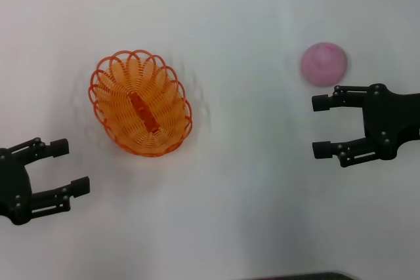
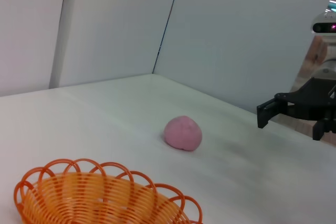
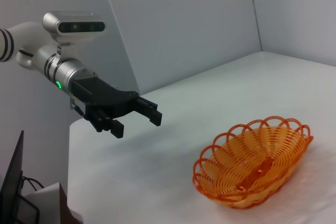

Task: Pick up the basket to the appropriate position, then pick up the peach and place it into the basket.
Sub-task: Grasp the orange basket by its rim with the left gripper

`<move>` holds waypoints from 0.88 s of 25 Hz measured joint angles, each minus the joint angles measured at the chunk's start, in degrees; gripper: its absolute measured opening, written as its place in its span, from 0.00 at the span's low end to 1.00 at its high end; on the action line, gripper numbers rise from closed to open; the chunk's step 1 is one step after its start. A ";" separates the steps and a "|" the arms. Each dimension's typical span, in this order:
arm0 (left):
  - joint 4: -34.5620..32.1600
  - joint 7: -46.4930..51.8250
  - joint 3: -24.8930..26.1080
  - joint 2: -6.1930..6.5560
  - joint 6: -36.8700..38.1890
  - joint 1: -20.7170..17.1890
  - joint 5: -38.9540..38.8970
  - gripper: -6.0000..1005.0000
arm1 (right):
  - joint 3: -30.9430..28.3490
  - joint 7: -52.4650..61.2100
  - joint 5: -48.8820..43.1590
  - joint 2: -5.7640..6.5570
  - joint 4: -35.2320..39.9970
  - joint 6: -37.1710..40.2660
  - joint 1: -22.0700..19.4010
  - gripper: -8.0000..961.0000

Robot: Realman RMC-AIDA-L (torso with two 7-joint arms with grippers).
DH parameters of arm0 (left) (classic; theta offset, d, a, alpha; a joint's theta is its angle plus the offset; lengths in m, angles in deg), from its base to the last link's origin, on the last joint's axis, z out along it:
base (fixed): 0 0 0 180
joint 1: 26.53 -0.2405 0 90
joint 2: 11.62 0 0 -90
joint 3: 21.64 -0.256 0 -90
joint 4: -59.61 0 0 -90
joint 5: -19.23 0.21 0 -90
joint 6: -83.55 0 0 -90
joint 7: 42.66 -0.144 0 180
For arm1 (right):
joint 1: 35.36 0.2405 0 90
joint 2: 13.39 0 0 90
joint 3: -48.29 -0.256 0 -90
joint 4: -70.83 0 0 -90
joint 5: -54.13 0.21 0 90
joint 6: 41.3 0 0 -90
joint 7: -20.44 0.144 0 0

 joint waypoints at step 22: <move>3.99 -0.68 2.79 -1.39 -4.01 6.27 -3.89 0.84 | 0.07 -0.11 0.00 -0.20 -0.18 -1.15 -0.38 0.98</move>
